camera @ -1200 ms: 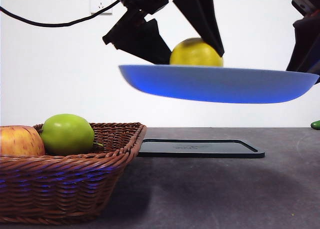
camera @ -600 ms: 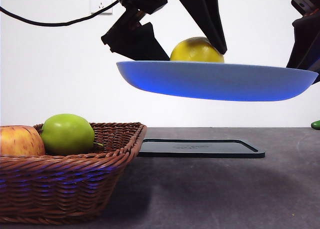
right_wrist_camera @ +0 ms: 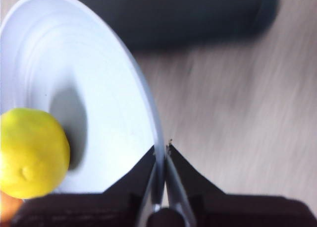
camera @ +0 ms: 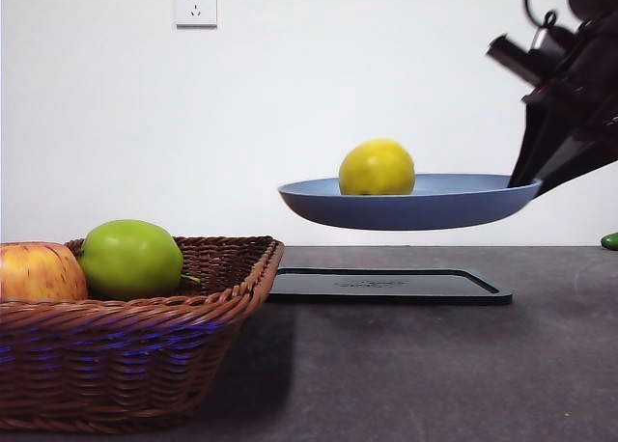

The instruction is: Take the lemon from the basket,put the lemon in the plate,hand out the plate

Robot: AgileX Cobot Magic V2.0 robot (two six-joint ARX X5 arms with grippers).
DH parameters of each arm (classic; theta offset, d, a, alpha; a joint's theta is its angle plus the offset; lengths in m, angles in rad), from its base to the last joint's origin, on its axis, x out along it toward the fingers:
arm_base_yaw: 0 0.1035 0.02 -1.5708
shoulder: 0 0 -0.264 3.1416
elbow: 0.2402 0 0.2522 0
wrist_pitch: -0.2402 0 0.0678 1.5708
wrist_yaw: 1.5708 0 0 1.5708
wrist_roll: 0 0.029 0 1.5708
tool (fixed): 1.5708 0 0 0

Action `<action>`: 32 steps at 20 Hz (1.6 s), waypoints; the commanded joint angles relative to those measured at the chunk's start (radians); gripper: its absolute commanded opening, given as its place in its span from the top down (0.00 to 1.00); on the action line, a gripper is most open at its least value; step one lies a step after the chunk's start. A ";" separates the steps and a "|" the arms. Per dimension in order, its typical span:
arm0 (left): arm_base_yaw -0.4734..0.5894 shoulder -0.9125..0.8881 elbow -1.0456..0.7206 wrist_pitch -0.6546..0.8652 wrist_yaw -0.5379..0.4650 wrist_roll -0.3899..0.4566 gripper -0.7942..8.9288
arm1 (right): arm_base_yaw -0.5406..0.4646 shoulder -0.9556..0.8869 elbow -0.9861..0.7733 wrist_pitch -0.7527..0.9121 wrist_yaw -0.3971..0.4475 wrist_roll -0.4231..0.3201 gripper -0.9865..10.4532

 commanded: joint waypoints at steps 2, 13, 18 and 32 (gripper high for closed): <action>-0.007 -0.043 0.022 -0.044 0.002 0.019 0.53 | -0.028 0.183 0.196 0.011 -0.012 -0.004 0.91; -0.007 -0.062 0.022 -0.063 -0.002 0.015 0.53 | -0.050 0.579 0.486 0.076 -0.018 0.060 0.91; -0.007 -0.060 0.022 -0.055 -0.002 0.015 0.53 | -0.050 0.623 0.486 0.057 -0.009 0.055 0.91; -0.005 -0.052 0.021 -0.010 -0.141 0.111 0.68 | -0.103 0.455 0.488 -0.110 -0.019 -0.072 0.73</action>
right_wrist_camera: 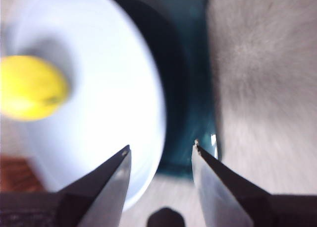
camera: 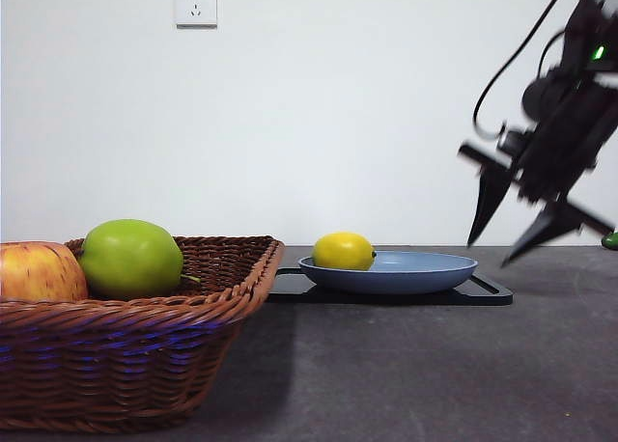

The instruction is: Take the lemon from the basket,put the lemon in the plate,hand out the plate

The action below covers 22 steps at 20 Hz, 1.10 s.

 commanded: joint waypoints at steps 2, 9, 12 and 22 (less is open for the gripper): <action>-0.003 0.033 0.018 0.040 -0.058 0.112 0.80 | -0.005 -0.126 0.027 -0.091 -0.003 -0.082 0.80; 0.075 0.089 0.018 0.066 -0.094 0.305 0.91 | 0.085 -0.401 0.027 -0.388 0.130 -0.245 0.91; 0.179 0.084 0.017 0.060 -0.089 0.306 0.91 | 0.213 -0.518 0.022 -0.420 0.367 -0.232 0.91; 0.515 -0.350 -0.423 0.325 0.074 0.261 0.91 | 0.674 -1.036 -0.381 0.072 0.842 -0.161 0.91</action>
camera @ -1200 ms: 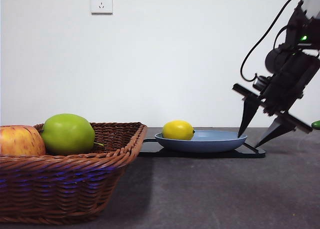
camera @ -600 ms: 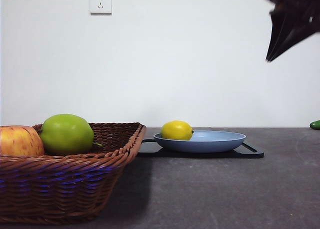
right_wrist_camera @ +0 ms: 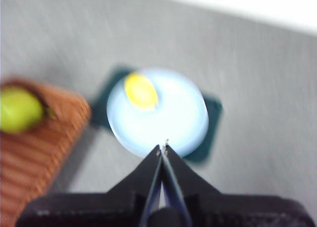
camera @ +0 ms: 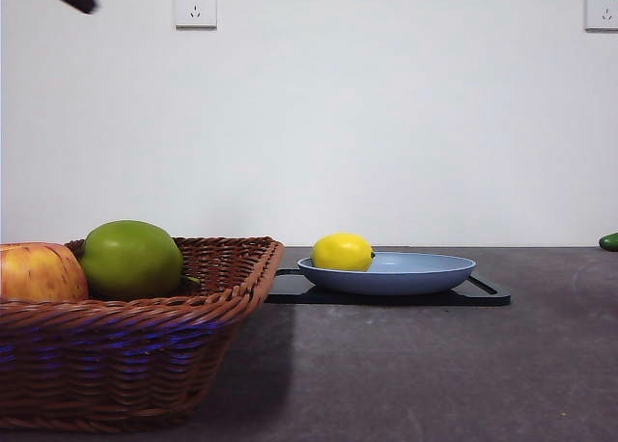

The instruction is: Take the lemon from the basket,put the lemon in the plate,hand out the plate

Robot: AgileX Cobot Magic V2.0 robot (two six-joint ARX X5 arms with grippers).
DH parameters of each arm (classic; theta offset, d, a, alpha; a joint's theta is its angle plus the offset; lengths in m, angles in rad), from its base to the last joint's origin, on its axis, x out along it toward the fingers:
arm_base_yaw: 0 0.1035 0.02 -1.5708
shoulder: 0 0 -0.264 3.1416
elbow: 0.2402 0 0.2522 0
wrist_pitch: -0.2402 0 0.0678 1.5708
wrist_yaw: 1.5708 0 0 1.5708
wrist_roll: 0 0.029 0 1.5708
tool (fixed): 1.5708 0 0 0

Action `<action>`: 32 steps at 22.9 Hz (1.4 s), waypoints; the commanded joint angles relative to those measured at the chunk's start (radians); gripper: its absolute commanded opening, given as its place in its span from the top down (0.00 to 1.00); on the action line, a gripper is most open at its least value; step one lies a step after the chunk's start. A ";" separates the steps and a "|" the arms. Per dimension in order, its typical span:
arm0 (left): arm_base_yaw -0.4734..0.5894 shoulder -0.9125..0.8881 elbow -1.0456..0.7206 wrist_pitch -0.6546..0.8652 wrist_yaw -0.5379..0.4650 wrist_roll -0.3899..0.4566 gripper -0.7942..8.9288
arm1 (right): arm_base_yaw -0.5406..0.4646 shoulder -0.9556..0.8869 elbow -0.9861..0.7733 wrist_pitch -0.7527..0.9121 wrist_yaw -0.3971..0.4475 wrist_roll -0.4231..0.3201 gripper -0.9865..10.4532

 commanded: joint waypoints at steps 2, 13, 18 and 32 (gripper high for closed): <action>0.020 -0.235 -0.203 0.109 0.036 -0.053 0.91 | 0.077 -0.164 -0.225 0.208 0.051 0.015 0.91; 0.020 -0.626 -0.530 0.234 0.084 -0.249 0.91 | 0.103 -0.492 -0.774 0.538 0.106 0.125 0.91; 0.020 -0.624 -0.530 0.236 0.083 -0.249 0.91 | 0.103 -0.492 -0.774 0.539 0.106 0.128 0.91; 0.044 -0.679 -0.530 0.198 0.080 -0.183 0.91 | 0.103 -0.492 -0.774 0.539 0.105 0.128 0.91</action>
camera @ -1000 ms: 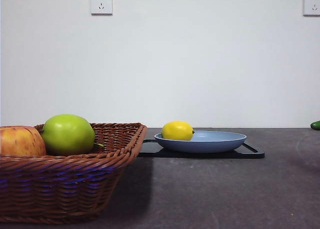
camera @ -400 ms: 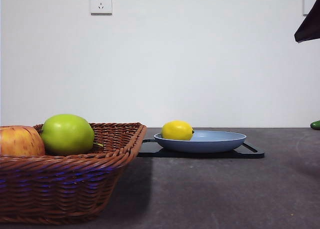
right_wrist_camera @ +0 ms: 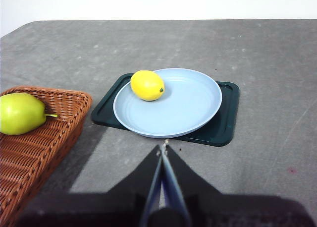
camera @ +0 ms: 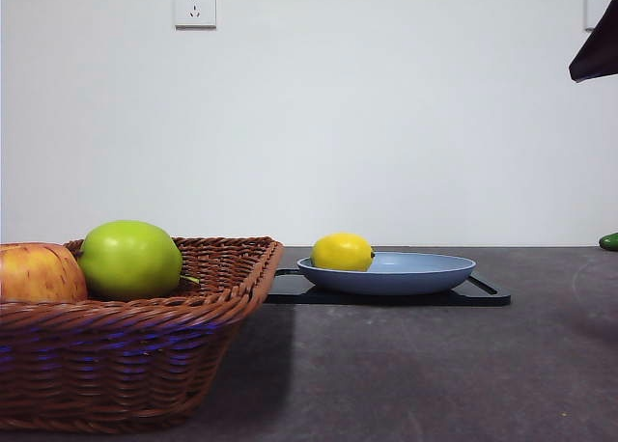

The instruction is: Take the lemon from the basket,put the lemon in the plate,hand out the plate

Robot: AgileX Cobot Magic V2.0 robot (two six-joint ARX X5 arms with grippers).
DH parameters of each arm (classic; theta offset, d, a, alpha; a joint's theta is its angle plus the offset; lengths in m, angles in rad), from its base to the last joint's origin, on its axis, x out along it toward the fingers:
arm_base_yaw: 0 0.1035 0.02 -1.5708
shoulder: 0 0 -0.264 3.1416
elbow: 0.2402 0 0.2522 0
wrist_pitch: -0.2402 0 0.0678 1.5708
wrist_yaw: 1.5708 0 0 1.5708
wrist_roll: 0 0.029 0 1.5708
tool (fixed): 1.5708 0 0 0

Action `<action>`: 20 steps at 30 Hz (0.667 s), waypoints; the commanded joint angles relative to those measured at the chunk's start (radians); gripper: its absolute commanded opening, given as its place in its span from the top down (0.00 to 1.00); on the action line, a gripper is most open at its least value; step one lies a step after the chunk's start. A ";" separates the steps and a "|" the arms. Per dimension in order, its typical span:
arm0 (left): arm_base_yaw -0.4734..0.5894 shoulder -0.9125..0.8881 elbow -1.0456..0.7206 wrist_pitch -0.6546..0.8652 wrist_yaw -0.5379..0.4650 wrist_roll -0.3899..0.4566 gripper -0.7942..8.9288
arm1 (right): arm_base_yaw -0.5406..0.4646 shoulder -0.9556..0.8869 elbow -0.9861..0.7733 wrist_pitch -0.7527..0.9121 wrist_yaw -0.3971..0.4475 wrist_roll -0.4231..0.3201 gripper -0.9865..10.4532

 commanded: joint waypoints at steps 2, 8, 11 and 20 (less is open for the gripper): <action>0.063 -0.080 0.007 -0.037 -0.005 0.135 0.91 | 0.008 0.004 0.012 0.013 0.003 0.009 0.91; 0.251 -0.215 -0.088 0.011 -0.146 0.143 0.91 | 0.008 0.004 0.012 0.013 0.003 0.009 0.91; 0.315 -0.264 -0.182 0.068 -0.189 0.143 0.91 | 0.008 0.004 0.012 0.013 0.003 0.009 0.91; 0.362 -0.294 -0.422 0.183 -0.185 0.116 0.91 | 0.008 0.004 0.012 0.013 0.003 0.009 0.91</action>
